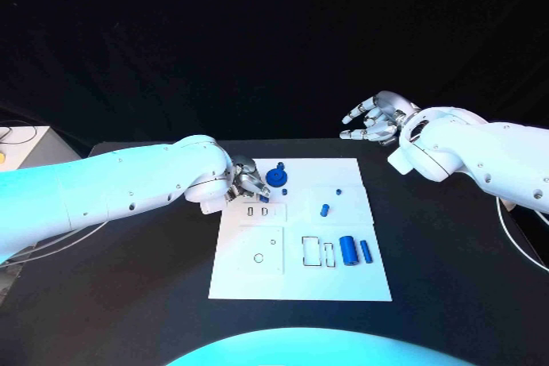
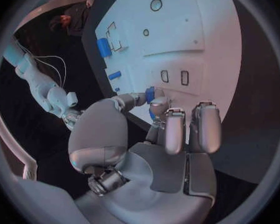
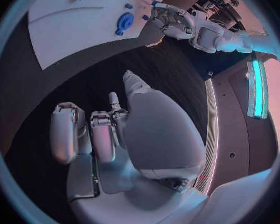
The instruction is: Assemble the parts on the task board
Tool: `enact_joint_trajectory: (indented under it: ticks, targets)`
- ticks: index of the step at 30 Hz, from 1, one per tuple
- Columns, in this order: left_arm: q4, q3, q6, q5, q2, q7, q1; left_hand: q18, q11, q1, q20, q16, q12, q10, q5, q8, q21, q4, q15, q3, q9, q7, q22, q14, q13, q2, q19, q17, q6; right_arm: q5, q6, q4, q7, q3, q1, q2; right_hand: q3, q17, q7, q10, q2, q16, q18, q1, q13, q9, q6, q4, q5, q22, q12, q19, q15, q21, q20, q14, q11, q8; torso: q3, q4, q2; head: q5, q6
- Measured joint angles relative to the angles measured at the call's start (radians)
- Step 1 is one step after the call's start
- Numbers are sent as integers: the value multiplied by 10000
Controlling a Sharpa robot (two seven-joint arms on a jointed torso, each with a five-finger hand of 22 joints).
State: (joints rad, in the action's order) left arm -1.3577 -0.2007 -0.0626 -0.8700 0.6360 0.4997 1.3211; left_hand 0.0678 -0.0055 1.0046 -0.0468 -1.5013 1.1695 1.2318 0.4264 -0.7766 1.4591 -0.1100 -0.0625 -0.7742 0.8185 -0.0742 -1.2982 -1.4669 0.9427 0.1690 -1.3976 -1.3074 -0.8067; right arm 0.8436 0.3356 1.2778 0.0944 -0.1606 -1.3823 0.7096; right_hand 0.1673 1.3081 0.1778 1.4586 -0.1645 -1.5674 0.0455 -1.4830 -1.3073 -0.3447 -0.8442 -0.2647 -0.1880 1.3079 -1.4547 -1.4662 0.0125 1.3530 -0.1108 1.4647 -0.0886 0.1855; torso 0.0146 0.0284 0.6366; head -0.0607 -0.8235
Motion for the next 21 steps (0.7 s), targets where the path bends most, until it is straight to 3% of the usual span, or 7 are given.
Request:
enact_joint_trajectory:
  ticks: [4,8,21]
  targets:
    - [8,-8,27,-341,-50,9,-88,0,-17,-2,55,0,50,18,114,0,46,0,0,0,373,10,-69,0,60,2,-55,0,-14,-1,0,35,-7,-3,7,21,5,-1,25,0,0,0,0,0,0,0,25,-5,0,-1,0,0,0,-11,0,0,0,41,4,1,0,-14,7]
    - [26,-12,25,-545,-85,16,-136,1,-68,-105,110,-4,187,177,619,-106,155,0,-19,0,534,12,-101,20,230,0,-179,0,-54,-2,-4,53,-14,-6,9,44,28,-2,31,0,0,0,0,0,0,1,32,-28,0,-1,0,0,0,-36,0,0,0,41,0,1,5,-20,22]
    - [54,-22,-21,-823,-180,45,-251,1,-71,-195,144,-39,224,180,764,-113,155,0,-54,0,780,1,-100,17,282,14,-213,0,-72,-3,-26,58,-19,-9,15,65,28,-3,32,-37,0,0,0,0,1,2,32,-28,0,-3,0,0,0,-36,0,0,-36,41,-12,6,23,-11,-24]
